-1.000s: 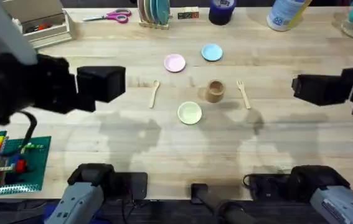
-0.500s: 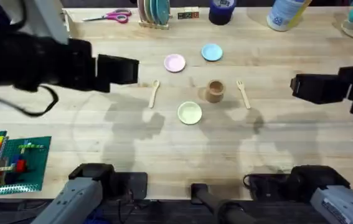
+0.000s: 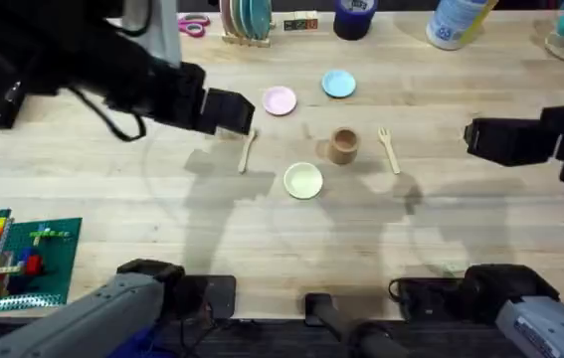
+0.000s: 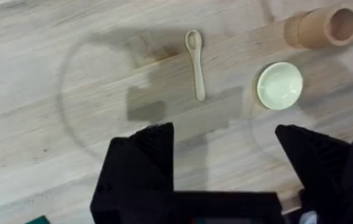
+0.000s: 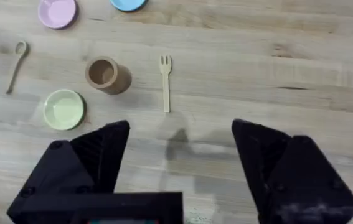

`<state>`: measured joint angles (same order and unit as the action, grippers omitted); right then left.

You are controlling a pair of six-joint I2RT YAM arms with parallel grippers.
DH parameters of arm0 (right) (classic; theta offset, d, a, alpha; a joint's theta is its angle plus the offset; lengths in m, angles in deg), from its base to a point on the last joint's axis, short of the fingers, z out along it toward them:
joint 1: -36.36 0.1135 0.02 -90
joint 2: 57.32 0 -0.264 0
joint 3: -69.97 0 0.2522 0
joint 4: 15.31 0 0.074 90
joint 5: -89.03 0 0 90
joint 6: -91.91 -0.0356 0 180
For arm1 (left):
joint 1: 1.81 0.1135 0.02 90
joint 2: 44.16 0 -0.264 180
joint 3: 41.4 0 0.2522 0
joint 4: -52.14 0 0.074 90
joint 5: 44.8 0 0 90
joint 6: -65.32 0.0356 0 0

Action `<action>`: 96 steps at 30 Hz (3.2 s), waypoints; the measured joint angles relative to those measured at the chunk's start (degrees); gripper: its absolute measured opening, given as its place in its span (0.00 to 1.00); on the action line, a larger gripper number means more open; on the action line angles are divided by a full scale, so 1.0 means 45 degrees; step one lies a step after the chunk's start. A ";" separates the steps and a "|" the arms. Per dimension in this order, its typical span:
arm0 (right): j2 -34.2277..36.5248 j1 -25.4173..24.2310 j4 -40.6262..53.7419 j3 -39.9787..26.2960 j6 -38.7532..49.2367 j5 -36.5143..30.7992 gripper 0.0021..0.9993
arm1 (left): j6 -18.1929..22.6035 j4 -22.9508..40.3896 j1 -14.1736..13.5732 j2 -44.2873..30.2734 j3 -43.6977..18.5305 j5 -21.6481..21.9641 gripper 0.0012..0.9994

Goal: Pick up a utensil and set it on the pink plate, then put the other utensil in the container.

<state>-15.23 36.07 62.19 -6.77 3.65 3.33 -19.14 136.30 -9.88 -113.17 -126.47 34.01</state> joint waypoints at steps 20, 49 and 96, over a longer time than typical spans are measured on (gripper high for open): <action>-0.0002 0.0000 0.0000 0.0000 0.0000 -0.0001 1.00 | -0.0823 -0.3976 -0.0798 -0.2439 0.2703 0.0545 1.00; 0.0001 0.0000 0.0000 0.0000 0.0000 0.0001 1.00 | -0.1998 -0.6015 -0.1891 -0.5319 0.3007 0.1529 1.00; -0.0002 0.0000 0.0000 0.0000 0.0000 0.0003 1.00 | -0.2389 -0.6215 -0.1915 -0.5746 0.2929 0.1867 0.04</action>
<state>-15.23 36.07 62.19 -6.77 3.65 3.35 -29.89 108.33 -18.50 -139.03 -113.29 42.42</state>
